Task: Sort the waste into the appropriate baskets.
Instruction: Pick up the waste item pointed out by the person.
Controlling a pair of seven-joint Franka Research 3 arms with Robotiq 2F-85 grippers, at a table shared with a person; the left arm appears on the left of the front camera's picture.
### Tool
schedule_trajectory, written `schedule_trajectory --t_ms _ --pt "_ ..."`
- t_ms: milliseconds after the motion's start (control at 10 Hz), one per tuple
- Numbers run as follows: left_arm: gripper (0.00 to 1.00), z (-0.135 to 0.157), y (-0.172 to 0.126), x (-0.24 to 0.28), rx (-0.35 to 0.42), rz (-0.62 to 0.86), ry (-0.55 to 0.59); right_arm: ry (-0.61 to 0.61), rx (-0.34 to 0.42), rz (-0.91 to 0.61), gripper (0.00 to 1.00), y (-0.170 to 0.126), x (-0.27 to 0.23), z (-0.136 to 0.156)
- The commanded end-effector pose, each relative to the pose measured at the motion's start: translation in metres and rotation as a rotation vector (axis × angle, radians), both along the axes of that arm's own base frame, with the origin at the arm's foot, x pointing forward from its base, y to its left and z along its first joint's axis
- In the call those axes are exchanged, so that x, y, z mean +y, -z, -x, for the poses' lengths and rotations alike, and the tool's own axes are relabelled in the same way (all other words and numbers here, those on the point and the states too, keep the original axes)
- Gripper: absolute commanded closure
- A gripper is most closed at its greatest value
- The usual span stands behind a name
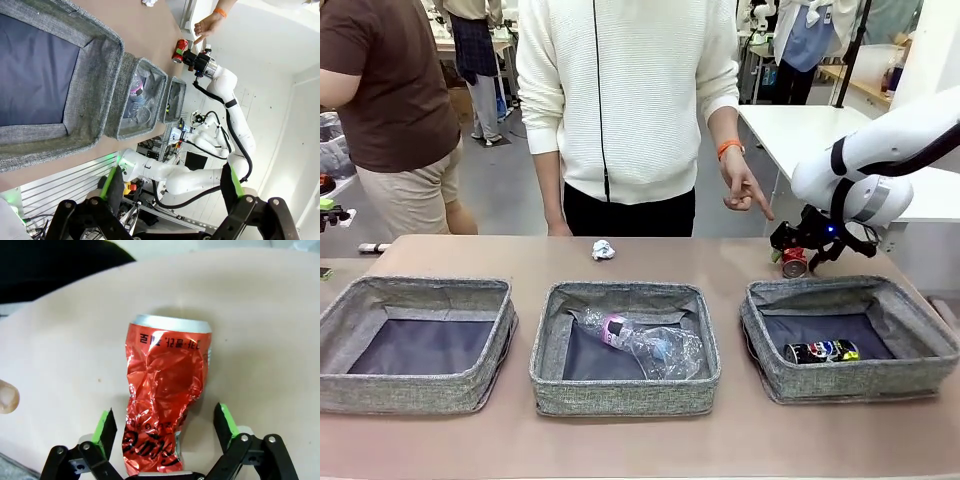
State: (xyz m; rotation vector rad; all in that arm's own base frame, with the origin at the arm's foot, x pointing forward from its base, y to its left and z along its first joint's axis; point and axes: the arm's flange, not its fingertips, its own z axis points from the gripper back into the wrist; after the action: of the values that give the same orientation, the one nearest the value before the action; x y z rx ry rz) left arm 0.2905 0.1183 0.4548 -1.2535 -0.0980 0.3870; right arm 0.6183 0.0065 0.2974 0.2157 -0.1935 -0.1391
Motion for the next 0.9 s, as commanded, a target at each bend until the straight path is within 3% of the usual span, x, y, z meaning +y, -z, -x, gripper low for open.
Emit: schedule_trajectory --t_ms 0,100,200,300,400,500,700,800 --pt "0.0 0.0014 -0.0037 -0.0032 -0.002 0.022 -0.008 0.033 0.024 0.017 0.0 -0.0014 0.0015 -0.0038" --pt "0.0 0.0014 -0.0037 -0.0032 -0.002 0.022 -0.008 0.057 0.052 -0.009 0.0 -0.0007 0.0005 -0.0048" --pt "0.0 0.0014 -0.0037 -0.0032 -0.002 0.022 -0.008 0.056 0.059 -0.019 0.15 -0.0003 -0.0011 -0.0048" --pt "0.0 0.0014 -0.0037 -0.0032 -0.002 0.022 -0.008 0.063 0.07 -0.022 0.56 -0.0007 -0.0019 -0.0049" --pt "0.0 0.0014 -0.0037 -0.0032 -0.002 0.022 -0.008 0.062 0.072 -0.025 0.71 -0.0007 -0.0021 -0.0049" --pt "0.0 0.0014 -0.0037 -0.0032 -0.002 0.022 -0.008 0.063 0.079 -0.028 1.0 -0.0008 -0.0033 -0.005" --pt "0.0 0.0014 -0.0037 -0.0032 -0.002 0.022 -0.008 0.053 0.09 -0.024 1.0 -0.0011 -0.0037 -0.0047" --pt "0.0 0.0014 -0.0037 -0.0032 -0.002 0.022 -0.008 0.051 0.091 -0.025 0.92 -0.0011 -0.0038 -0.0045"
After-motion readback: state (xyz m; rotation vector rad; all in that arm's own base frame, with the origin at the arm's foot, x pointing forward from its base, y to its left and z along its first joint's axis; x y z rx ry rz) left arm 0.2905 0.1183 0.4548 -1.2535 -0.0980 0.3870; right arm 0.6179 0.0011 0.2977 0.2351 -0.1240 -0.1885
